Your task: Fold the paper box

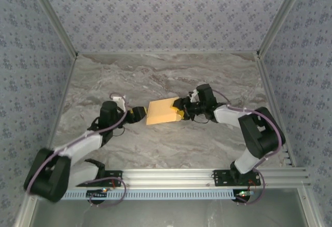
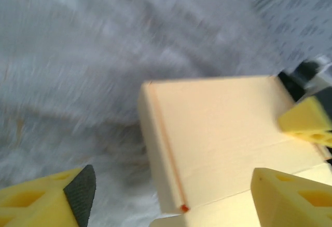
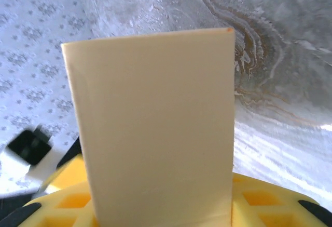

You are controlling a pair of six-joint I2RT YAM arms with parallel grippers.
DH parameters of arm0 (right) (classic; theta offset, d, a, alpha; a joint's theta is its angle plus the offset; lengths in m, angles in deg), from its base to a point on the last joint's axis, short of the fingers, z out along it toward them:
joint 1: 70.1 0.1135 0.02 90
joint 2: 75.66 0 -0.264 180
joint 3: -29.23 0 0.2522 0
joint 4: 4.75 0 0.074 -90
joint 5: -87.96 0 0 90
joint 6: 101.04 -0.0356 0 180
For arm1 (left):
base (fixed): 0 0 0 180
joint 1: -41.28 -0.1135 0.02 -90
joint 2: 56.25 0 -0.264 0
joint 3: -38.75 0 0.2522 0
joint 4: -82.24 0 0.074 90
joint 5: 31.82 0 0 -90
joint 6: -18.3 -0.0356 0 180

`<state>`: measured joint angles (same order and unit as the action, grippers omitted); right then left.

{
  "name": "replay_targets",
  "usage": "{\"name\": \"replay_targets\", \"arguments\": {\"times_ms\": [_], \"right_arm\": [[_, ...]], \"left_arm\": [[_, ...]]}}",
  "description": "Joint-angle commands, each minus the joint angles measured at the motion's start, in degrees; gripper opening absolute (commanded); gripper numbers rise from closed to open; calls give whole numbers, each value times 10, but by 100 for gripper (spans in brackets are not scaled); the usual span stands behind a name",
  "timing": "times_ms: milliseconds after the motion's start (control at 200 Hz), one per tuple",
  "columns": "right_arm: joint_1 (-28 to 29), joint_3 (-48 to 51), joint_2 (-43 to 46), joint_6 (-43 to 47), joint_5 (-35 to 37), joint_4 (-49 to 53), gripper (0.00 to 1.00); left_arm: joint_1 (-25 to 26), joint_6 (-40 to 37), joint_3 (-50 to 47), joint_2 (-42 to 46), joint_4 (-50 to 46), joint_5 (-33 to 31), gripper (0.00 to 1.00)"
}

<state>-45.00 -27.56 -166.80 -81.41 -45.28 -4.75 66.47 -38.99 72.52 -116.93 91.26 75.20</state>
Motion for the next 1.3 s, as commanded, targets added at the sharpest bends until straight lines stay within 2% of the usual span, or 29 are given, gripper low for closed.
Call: {"name": "replay_targets", "arguments": {"times_ms": [0, 40, 90, 125, 240, 330, 445, 520, 615, 820, 1074, 1154, 1224, 1294], "right_arm": [[-25, -25, 41, -7, -4, 124, 45], [-34, -30, 44, -3, -8, 144, 45], [-44, -31, 40, -11, -23, 149, 44], [-49, -31, 35, -22, -42, 142, 44], [-61, -52, 28, -6, -75, 200, 43], [-71, -62, 34, 23, -83, 244, 43], [-81, -58, 37, 23, -98, 261, 43], [-83, -56, 38, 20, -100, 267, 43], [-82, -55, 38, 9, -101, 263, 43], [-81, -57, 37, 0, -104, 274, 43], [-80, -52, 39, -25, -101, 264, 43], [-80, -51, 39, -30, -101, 262, 44], [-81, -50, 40, -31, -100, 264, 49], [-85, -50, 40, -24, -100, 268, 53]], "left_arm": [[72, -225, -51, 93, 92, -135, 90], [75, -252, -71, 113, 137, -87, 92], [86, -286, -111, 110, 248, -19, 94], [110, -340, -127, 101, 288, -3, 94], [179, -521, -65, 86, 134, -50, 93], [182, -575, -58, 69, 141, -72, 94], [191, -651, -15, 22, 58, -46, 96], [212, -698, -11, -35, 93, -82, 96], [220, -712, 8, -112, 142, -130, 96], [222, -746, 25, -208, 212, -130, 91], [223, -755, 62, -280, 245, -166, 59], [223, -757, 71, -281, 219, -160, 50], [223, -760, 86, -277, 174, -151, 45], [223, -759, 97, -272, 137, -143, 44]]}}
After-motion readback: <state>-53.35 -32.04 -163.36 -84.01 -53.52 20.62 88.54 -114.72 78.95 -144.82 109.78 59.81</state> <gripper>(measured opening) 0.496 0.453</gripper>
